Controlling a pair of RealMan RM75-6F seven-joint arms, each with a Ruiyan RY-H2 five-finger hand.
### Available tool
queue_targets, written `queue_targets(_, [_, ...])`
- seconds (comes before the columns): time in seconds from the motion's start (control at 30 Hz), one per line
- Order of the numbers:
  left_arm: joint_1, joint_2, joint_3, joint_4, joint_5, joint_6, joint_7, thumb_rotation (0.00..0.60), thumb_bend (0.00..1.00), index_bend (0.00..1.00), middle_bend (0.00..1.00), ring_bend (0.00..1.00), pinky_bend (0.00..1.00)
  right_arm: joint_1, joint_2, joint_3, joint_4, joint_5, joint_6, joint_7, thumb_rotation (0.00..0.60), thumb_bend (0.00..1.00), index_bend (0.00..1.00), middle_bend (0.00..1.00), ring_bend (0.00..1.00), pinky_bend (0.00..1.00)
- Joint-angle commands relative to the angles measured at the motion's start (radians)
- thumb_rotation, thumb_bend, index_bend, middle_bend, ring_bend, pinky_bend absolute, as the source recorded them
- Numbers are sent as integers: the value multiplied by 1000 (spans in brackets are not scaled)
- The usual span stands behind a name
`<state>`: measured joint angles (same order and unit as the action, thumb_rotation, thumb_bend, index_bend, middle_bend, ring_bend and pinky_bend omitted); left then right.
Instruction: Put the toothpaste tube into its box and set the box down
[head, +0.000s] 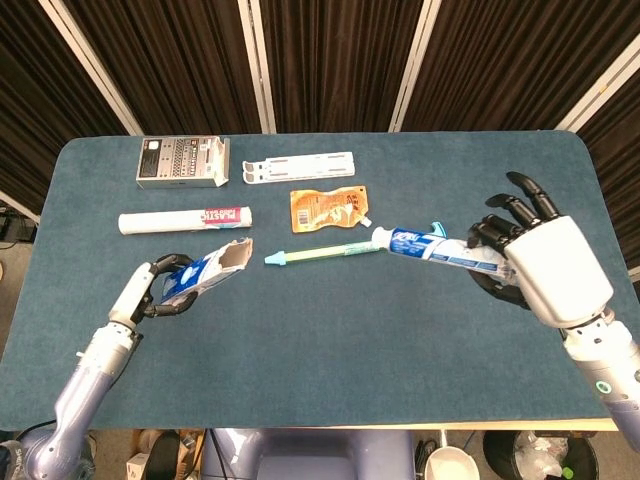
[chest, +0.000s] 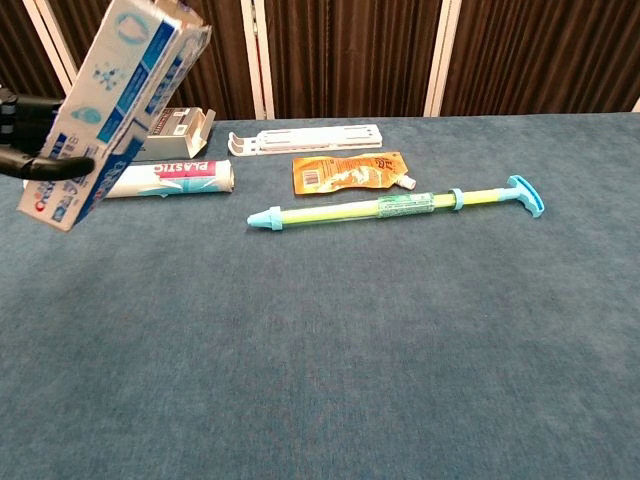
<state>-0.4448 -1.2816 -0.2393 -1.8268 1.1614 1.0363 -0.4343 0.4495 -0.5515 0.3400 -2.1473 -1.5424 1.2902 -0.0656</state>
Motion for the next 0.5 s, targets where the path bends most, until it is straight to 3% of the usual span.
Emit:
queue_targets(0.03, [-15, -15, -5, -4, -2, -2, 30, 600, 364, 370, 347, 167, 242, 19, 19, 10, -44, -11, -23, -2, 600, 463, 688, 639, 299, 124])
queue_targets(0.5, [-96, -103, -22, -53, -36, -26, 154, 600, 364, 371, 347, 167, 241, 101, -28, 32, -119, 41, -106, -85, 600, 478, 688, 639, 299, 124])
